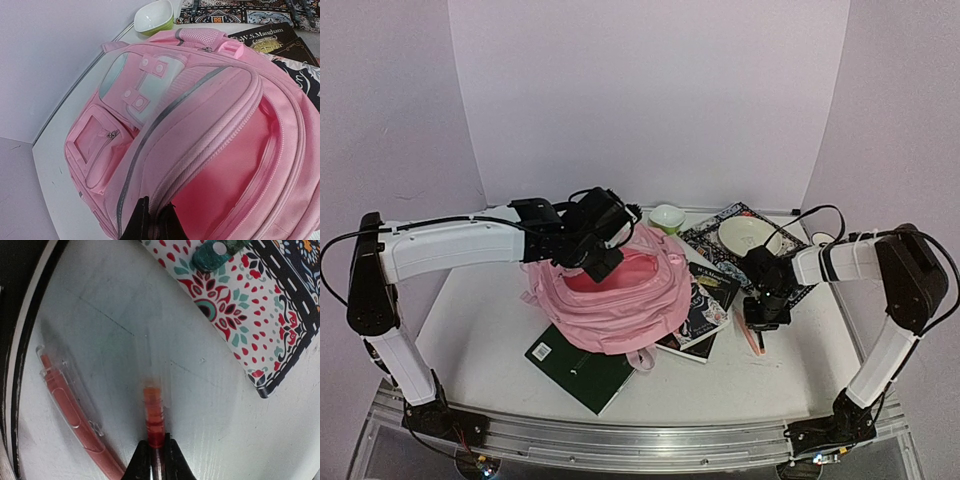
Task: Pack the student bag
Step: Pick up the pen from the center of the board, then place the pen in the upper front pocket of the bag.
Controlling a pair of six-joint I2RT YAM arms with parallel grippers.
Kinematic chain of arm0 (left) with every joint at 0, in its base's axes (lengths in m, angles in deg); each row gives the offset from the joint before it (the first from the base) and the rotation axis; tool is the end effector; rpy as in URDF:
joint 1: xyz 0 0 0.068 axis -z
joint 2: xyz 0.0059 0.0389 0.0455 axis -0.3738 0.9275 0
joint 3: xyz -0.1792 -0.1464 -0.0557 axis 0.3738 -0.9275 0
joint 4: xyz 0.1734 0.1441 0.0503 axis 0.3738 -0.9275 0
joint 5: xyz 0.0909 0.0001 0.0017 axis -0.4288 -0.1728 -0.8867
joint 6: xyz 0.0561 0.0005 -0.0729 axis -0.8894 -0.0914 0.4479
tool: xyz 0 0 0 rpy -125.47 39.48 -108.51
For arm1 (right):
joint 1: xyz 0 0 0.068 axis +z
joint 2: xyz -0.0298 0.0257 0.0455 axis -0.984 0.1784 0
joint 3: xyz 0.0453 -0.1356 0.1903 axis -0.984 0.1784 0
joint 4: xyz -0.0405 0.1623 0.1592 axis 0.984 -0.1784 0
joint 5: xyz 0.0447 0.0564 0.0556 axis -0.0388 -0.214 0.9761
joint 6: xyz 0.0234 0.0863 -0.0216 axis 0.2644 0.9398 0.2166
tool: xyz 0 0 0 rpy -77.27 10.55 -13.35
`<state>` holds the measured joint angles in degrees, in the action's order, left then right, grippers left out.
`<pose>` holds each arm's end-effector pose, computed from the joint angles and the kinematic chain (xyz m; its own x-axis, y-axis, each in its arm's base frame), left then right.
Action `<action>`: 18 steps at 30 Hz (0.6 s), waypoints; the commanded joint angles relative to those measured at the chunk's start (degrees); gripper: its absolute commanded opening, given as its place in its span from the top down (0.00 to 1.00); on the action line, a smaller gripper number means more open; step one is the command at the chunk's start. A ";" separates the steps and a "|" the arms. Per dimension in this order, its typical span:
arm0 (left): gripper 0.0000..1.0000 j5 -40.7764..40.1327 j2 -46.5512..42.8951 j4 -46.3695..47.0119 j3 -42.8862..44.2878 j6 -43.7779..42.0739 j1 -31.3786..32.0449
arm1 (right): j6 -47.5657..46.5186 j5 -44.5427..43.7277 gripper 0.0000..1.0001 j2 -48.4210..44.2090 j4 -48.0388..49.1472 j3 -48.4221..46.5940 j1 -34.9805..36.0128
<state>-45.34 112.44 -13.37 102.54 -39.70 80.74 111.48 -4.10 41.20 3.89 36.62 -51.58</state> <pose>0.2253 -0.2897 0.2394 -0.3778 0.6924 -0.6147 0.5808 0.6943 0.4251 0.2826 0.1359 0.0873 -0.8674 0.1140 -0.4844 0.0606 0.9903 0.1247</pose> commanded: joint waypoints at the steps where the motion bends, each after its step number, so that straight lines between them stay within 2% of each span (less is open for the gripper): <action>1: 1.00 4.48 -3.64 5.38 1.33 1.87 -0.40 | -3.30 -1.21 1.00 -1.66 -2.76 3.06 -0.86; 10: 1.00 8.65 -3.61 5.09 3.03 1.86 -2.06 | -11.68 -0.97 1.00 -16.15 -4.58 2.78 -0.08; 18: 1.00 14.19 -4.21 4.99 3.80 1.57 -4.28 | -28.04 3.45 1.00 -29.47 0.57 -0.58 6.07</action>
<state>-35.88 112.36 -13.39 102.65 -38.78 77.59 94.55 -3.19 16.48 3.24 38.98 -49.01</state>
